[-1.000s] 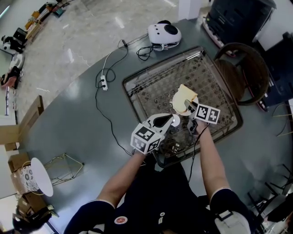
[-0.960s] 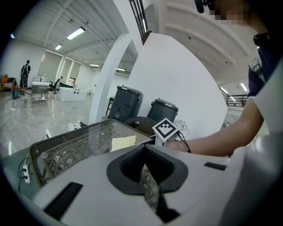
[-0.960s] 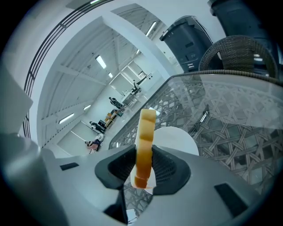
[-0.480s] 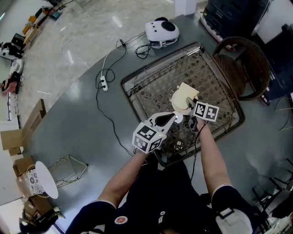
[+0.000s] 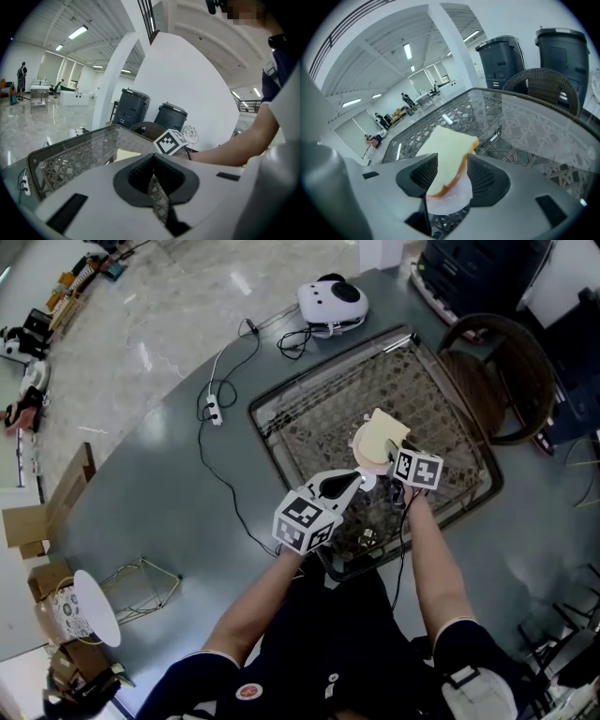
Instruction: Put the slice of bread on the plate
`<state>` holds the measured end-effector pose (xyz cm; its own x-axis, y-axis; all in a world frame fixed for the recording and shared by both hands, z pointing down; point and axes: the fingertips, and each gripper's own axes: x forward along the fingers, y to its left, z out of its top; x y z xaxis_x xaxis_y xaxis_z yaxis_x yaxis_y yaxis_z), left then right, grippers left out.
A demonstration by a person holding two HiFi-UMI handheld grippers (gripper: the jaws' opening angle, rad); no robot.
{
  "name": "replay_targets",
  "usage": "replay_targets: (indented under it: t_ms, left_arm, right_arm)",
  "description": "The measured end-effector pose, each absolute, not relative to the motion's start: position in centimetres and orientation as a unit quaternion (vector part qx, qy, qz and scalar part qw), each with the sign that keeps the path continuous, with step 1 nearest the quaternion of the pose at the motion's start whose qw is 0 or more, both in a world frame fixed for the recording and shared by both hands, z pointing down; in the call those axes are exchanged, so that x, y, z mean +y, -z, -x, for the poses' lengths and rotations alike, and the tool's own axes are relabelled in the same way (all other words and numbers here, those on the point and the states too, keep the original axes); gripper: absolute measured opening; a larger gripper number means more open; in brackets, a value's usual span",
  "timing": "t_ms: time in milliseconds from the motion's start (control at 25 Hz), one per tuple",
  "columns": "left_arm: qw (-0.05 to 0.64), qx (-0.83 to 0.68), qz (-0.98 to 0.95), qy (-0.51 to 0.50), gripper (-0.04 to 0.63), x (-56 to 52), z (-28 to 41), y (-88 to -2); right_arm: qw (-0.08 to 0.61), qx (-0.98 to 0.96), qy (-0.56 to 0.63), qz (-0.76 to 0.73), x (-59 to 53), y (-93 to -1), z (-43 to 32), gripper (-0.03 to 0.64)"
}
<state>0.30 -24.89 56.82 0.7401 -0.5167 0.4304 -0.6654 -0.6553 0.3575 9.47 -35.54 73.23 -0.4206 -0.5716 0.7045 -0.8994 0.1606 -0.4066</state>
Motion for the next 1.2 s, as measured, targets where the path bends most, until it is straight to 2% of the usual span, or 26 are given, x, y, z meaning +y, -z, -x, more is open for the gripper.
replay_targets:
  t_ms: [320,800,1080,1200]
  left_arm:
    - [0.251,-0.333,-0.897,-0.145,0.006,-24.8,0.3,-56.7]
    - [0.228,-0.309,-0.914,-0.129,0.006,-25.1,-0.7,-55.3]
    - [0.211,-0.292,-0.927,-0.108,0.006,-24.8,-1.3,-52.8]
    - [0.203,-0.286,-0.931,-0.095,0.006,-24.4,-1.5,-51.2]
  right_arm:
    - [0.207,-0.735,-0.4,-0.507,-35.6,-72.8,-10.1,0.175]
    - [0.124,-0.786,-0.366,-0.482,-33.1,-64.9,-9.6,0.168]
    - [0.072,-0.816,-0.313,-0.48,-30.9,-57.7,-9.1,0.045]
    - [0.054,-0.825,-0.289,-0.482,-29.6,-54.7,-9.0,0.019]
